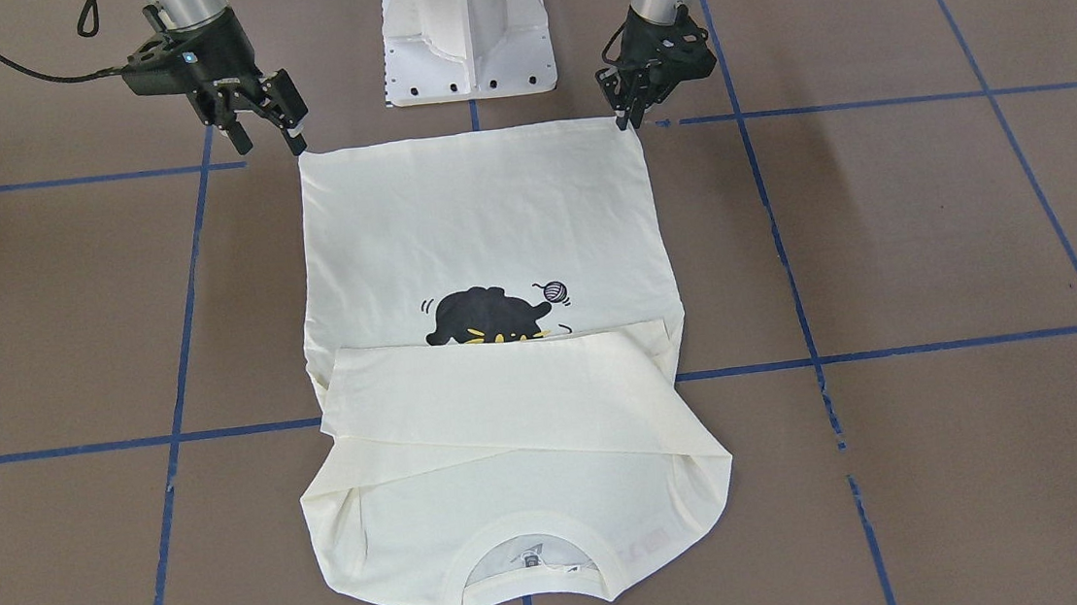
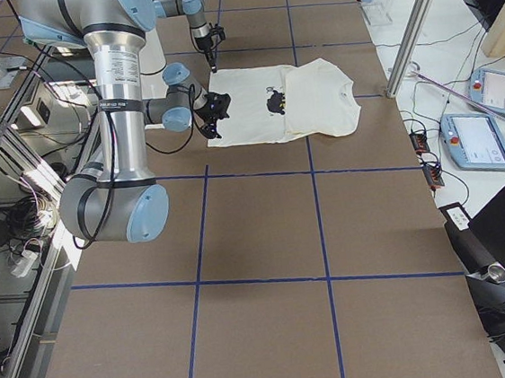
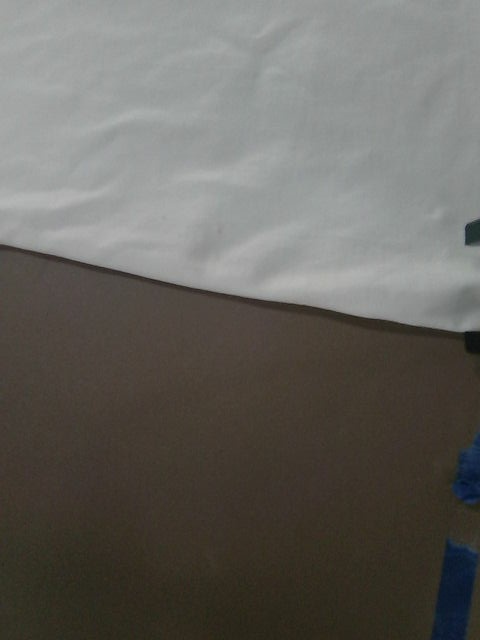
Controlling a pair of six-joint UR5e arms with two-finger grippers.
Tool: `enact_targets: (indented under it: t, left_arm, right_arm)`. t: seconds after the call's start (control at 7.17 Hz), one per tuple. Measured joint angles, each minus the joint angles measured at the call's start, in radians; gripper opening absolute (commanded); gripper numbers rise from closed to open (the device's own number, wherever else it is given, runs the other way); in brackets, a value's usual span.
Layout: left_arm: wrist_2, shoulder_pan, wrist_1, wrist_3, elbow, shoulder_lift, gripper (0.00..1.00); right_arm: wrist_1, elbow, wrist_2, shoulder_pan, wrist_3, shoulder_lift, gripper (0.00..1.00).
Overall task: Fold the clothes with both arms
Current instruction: 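Grasp the hem corners with both grippers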
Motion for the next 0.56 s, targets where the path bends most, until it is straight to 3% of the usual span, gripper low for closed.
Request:
enact_targets:
  t: [0.14, 0.28, 0.56]
  left_arm:
    - [0.0, 0.001, 0.0, 0.0, 0.004, -0.001, 0.3]
    - [0.0, 0.003, 0.0, 0.0, 0.006, -0.003, 0.04]
    - [-0.001, 0.005, 0.0, -0.001, 0.007, -0.007, 0.0]
  right_arm:
    - [0.0, 0.0, 0.0, -0.001, 0.0, 0.0, 0.93]
    - [0.0, 0.0, -0.001, -0.001, 0.001, 0.0, 0.94]
    - [0.0, 0.0, -0.002, -0.001, 0.003, 0.0, 0.94]
